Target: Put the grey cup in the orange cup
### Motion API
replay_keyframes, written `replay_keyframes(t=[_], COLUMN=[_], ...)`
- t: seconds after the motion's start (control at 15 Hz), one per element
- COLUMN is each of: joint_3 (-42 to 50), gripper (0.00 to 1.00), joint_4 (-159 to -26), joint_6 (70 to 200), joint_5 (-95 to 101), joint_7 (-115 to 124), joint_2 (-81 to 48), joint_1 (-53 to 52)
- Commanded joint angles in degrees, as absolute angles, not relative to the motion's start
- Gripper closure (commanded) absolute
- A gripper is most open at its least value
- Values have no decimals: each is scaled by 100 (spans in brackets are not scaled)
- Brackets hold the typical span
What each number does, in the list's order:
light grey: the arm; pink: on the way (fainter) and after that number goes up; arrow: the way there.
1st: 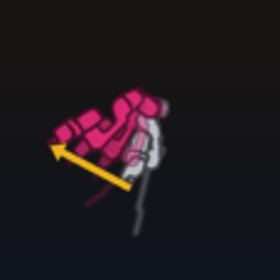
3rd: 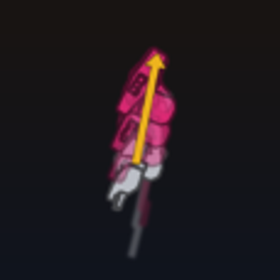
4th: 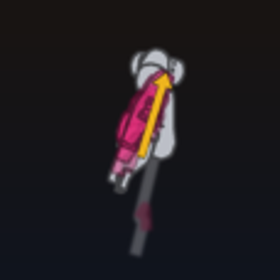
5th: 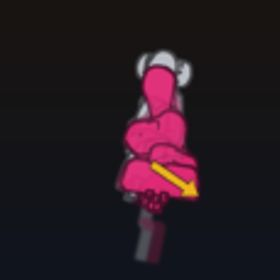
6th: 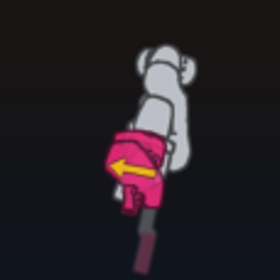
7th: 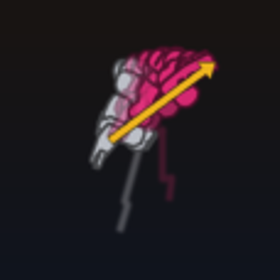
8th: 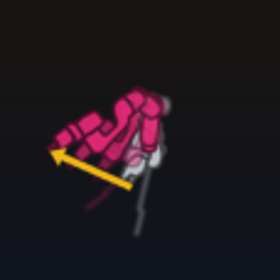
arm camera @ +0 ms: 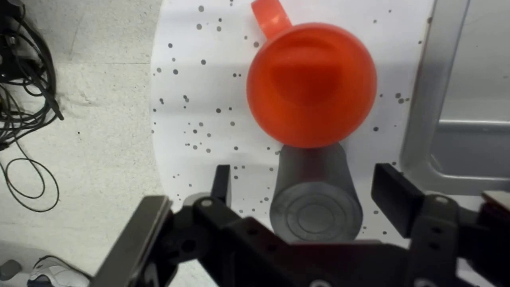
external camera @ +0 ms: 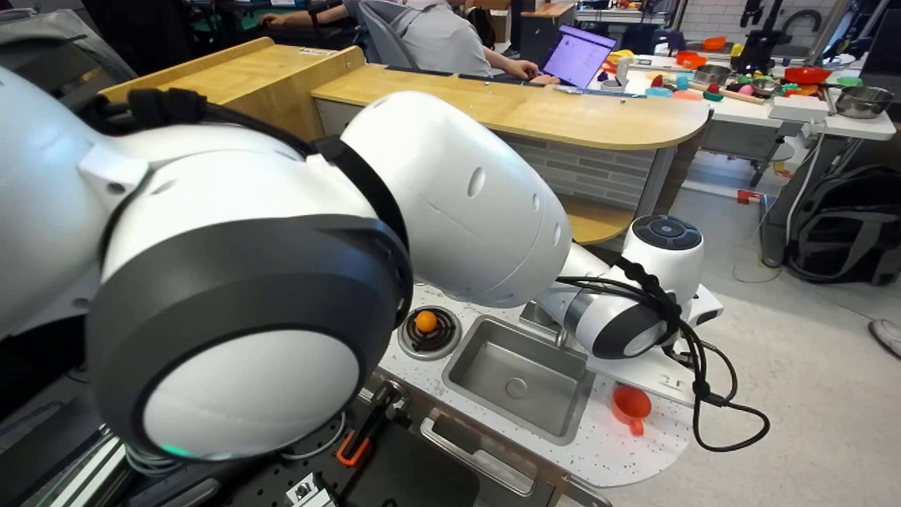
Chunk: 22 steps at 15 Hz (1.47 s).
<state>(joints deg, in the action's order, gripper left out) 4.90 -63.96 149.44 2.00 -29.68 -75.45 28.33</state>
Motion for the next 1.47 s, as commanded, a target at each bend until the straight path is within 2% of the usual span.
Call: replay_keyframes(t=[0.0, 0.33, 0.6, 1.4], joint_3=[400, 422, 591, 346], gripper=[42, 79, 80, 80], joint_4=[-5864, -5695, -6030, -8361], joint_6=[14764, 14739, 14841, 15124], joint_5=[334, 372, 295, 85], joint_7=[-3041, -3111, -3167, -3342], joint_2=[-7851, -7883, -7574, -5830], joint_1=[2926, 2929, 2866, 3263])
